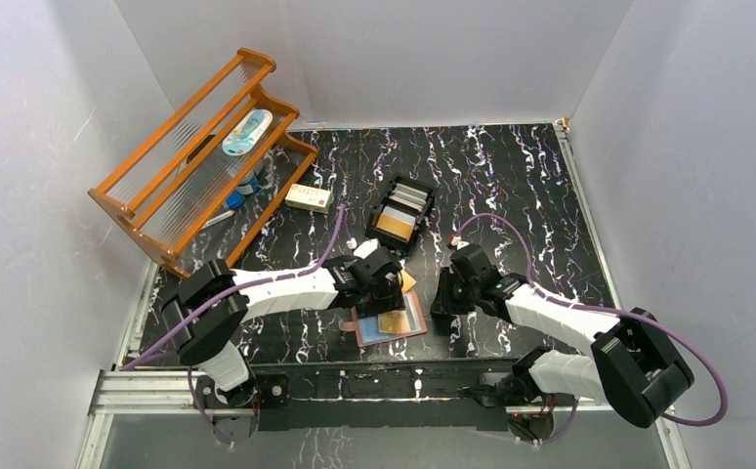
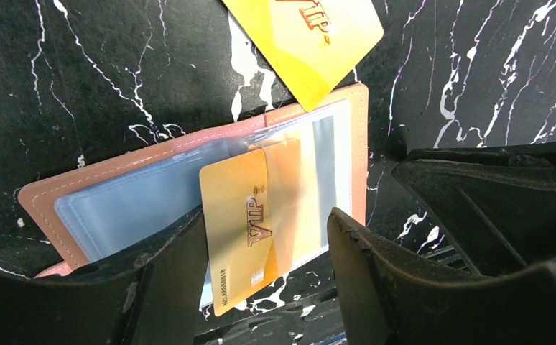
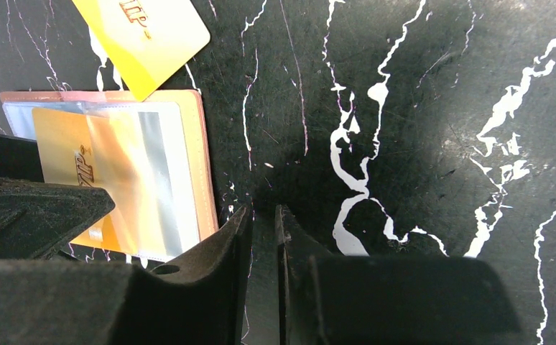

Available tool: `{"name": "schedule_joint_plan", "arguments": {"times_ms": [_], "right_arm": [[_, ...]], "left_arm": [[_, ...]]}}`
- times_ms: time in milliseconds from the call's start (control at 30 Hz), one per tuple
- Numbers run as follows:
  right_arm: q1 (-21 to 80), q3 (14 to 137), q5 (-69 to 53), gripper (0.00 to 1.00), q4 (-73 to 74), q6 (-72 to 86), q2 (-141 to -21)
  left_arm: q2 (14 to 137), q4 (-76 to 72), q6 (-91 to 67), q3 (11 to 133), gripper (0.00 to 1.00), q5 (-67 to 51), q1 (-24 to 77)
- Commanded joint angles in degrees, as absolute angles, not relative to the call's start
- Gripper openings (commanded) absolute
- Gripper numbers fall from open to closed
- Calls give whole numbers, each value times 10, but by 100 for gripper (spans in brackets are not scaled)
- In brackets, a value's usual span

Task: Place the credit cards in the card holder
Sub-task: Insert the credit card into the card holder.

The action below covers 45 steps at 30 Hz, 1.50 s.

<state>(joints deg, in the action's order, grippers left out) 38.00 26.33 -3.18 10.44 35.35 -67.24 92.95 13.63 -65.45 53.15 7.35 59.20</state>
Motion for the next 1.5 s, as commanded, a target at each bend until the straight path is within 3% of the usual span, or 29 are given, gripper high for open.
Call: {"name": "schedule_joint_plan", "arguments": {"times_ms": [0, 500, 867, 1467], "right_arm": [[384, 255, -27, 26, 127, 345, -683], [383, 254, -30, 26, 127, 346, -677], [384, 238, -80, 25, 101, 373, -649], [385, 222, -111, 24, 57, 396, -667]], "left_arm": [[929, 190, -625, 568, 60, 100, 588], [958, 288, -595, 637, 64, 128, 587], [904, 217, -613, 579, 66, 33, 587], [919, 179, -610, 544, 69, 12, 578]]}}
